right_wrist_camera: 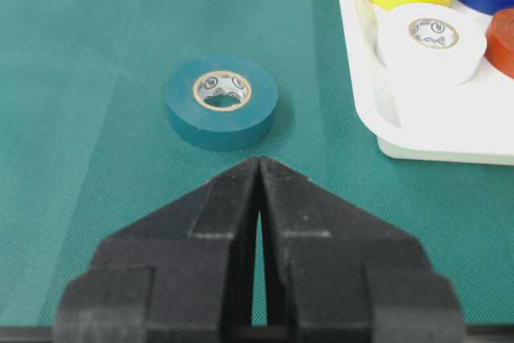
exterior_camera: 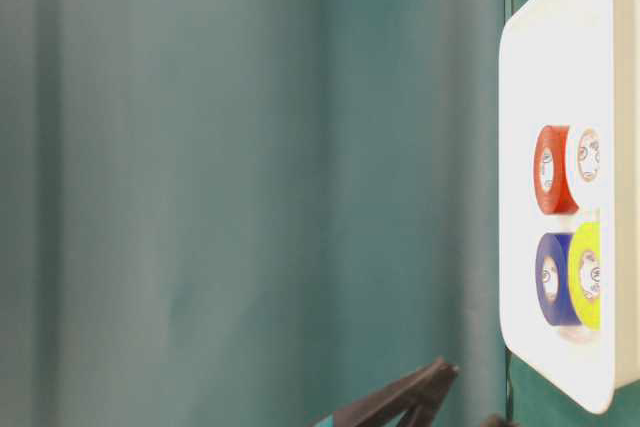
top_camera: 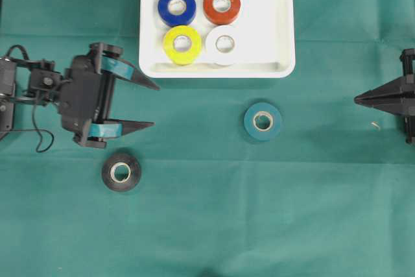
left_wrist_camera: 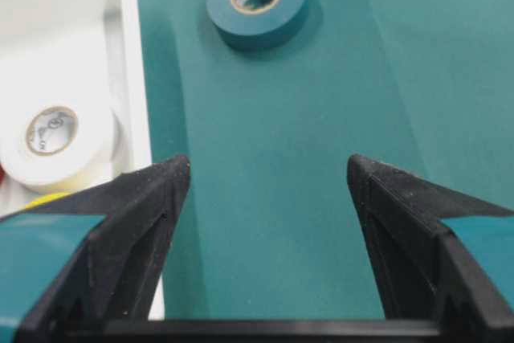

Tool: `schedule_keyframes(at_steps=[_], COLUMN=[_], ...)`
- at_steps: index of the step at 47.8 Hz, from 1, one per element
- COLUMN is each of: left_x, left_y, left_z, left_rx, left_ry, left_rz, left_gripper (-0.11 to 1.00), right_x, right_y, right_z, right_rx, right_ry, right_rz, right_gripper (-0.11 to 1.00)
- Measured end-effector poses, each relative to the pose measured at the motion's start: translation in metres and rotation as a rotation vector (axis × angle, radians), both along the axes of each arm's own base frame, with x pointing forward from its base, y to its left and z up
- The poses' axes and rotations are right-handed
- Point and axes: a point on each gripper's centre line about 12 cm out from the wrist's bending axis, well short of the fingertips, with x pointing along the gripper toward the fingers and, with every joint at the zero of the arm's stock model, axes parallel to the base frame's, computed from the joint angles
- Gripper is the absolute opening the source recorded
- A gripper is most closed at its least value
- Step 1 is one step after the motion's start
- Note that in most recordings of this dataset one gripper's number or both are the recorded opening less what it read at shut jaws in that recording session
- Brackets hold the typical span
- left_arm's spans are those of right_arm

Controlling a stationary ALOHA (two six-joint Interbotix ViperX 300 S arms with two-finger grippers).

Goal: Put the tape into the white case with the left arm.
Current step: 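Open the left gripper and withdraw it left out of the case, then reach the left gripper right to the teal roll and grasp it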

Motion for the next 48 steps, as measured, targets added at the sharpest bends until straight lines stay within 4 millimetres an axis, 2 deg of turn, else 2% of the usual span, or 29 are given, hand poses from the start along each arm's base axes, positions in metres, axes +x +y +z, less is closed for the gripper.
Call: schedule_keyframes(at_steps=[11, 33, 39, 48], left_x=[-0.009, -0.007, 0.000, 0.023], left_y=[0.000, -0.004, -0.007, -0.017], left_z=[-0.001, -0.005, -0.004, -0.006], left_rx=[-0.077, -0.112, -0.114, -0.111], left_ry=[-0.037, -0.022, -0.025, -0.008], left_rz=[0.032, 0.035, 0.030, 0.004], left_gripper=[0.80, 0.80, 0.80, 0.80], right_x=[0.000, 0.000, 0.000, 0.000], right_y=[0.000, 0.000, 0.000, 0.000], right_z=[0.000, 0.000, 0.000, 0.000], right_rx=[0.001, 0.001, 0.001, 0.003], right_ry=[0.000, 0.000, 0.000, 0.000], right_rz=[0.000, 0.000, 0.000, -0.001], right_gripper=[-0.09, -0.09, -0.09, -0.09])
